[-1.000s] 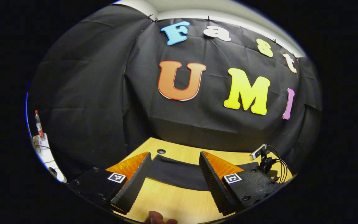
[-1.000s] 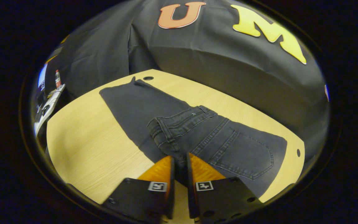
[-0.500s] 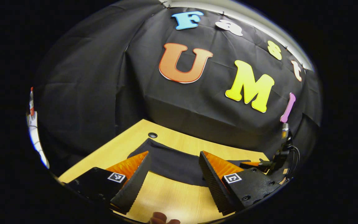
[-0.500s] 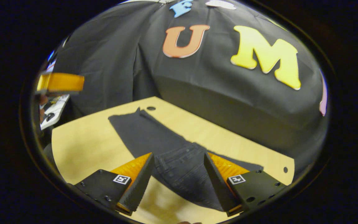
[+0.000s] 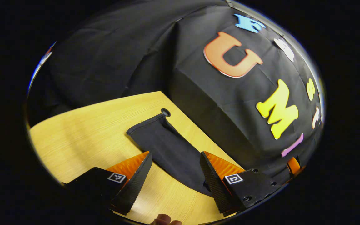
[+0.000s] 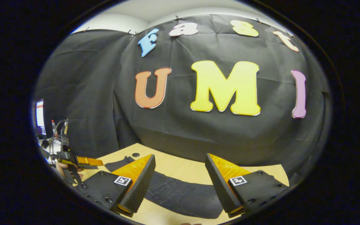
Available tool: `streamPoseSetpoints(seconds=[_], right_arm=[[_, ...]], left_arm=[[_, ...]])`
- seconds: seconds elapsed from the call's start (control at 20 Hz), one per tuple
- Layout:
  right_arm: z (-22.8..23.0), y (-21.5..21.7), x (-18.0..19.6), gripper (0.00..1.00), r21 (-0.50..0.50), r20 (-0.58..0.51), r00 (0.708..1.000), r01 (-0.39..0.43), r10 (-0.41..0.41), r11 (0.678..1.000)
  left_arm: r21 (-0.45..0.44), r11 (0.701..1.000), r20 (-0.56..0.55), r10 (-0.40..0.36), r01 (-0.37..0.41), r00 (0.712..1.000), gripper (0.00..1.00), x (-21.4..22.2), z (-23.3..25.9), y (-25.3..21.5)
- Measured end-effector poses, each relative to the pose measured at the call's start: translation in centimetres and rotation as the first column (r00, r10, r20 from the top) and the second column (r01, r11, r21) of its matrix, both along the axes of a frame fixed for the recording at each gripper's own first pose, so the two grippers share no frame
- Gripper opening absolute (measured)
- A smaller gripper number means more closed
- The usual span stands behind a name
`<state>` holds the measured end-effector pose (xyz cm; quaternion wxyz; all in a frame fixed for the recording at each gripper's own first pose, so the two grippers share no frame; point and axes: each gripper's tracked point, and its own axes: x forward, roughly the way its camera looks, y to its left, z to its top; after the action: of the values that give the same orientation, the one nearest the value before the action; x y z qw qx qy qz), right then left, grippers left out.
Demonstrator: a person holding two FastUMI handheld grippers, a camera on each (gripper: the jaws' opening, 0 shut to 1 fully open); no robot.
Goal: Grasp the waist and the cuffs of the jeans and fold them to make the two legs overlap; first hold the waist and fold one-third of the jeans toward the cuffs, then hold the cuffs and fold the remaining one-third in the same direction to finish folding.
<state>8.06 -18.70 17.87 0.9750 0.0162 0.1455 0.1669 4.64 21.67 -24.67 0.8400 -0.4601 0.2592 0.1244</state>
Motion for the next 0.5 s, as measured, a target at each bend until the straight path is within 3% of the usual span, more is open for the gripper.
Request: streamPoseSetpoints(seconds=[0.15,0.25,0.5], right_arm=[[2.4,-3.9,-0.1,0.97,0.025,0.011,0.997,0.072,-0.073,0.997],[3.6,-6.6,-0.4,0.97,0.024,0.029,0.991,0.127,-0.127,0.992],[4.6,-12.0,-1.4,0.98,-0.002,0.037,0.974,0.226,-0.226,0.974]], left_arm=[[-0.228,0.965,-0.033,0.126,-0.131,0.991,0.99,0.8,-2.4,0.9],[-0.276,0.939,-0.073,0.194,-0.206,0.978,0.99,1.4,-4.4,2.5],[-0.367,0.885,-0.126,0.257,-0.286,0.958,0.99,1.2,-6.2,4.2]])
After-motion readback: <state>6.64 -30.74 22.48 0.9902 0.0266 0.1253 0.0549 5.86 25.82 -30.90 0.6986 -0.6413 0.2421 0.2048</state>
